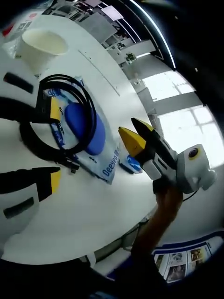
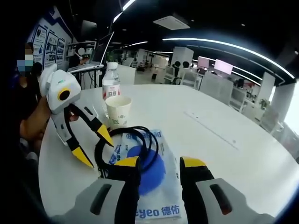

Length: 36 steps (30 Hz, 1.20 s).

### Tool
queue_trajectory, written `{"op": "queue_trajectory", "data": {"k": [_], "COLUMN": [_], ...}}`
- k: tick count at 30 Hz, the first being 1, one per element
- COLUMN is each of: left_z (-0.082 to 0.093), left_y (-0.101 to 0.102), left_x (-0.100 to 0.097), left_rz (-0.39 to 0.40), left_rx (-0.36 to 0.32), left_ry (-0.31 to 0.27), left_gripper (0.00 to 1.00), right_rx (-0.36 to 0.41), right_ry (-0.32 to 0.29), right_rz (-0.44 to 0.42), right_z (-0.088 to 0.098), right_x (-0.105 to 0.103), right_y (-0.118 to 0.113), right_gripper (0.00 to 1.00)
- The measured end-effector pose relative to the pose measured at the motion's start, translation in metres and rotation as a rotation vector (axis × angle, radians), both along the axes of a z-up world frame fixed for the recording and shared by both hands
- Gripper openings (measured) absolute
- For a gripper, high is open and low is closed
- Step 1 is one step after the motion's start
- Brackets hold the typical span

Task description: Arrange the tabletop items into an orderly group along one side of the table until the central work area is clear of visible clutter.

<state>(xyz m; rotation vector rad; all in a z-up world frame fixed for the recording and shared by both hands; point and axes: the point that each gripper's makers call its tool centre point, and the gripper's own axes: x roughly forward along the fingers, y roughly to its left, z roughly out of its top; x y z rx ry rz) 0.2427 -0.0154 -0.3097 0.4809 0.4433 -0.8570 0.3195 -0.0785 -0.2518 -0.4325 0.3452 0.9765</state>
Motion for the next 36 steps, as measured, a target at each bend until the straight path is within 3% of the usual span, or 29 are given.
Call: {"op": "queue_trajectory", "data": {"k": [13,23,26,36], "left_z": [-0.008,-0.017,-0.016,-0.015], "left_y": [-0.001,0.0,-0.001,0.001], "left_x": [-0.002,-0.006,-0.007,-0.008], "left_rz": [-0.013,-0.006,-0.004,-0.013], "left_rx": [0.002,-0.011,-0.014,-0.003], "left_ry": [0.033,0.117,0.115,0.127], "left_gripper": [0.31,0.25,0.25,0.18], "right_rx": [-0.007,-0.027,-0.053,-0.039], "right_ry": [0.024,0.044,0.032,0.067], "right_rz": [0.034,0.052,0.042,0.05], "right_z": [-0.016,-0.031,-0.037,-0.047], "right_x": [-0.004,0.001,0.009,0.005], "right_y": [0.02,0.04,0.043,0.052], "right_gripper": [0.3,0.28,0.28,0.25]}}
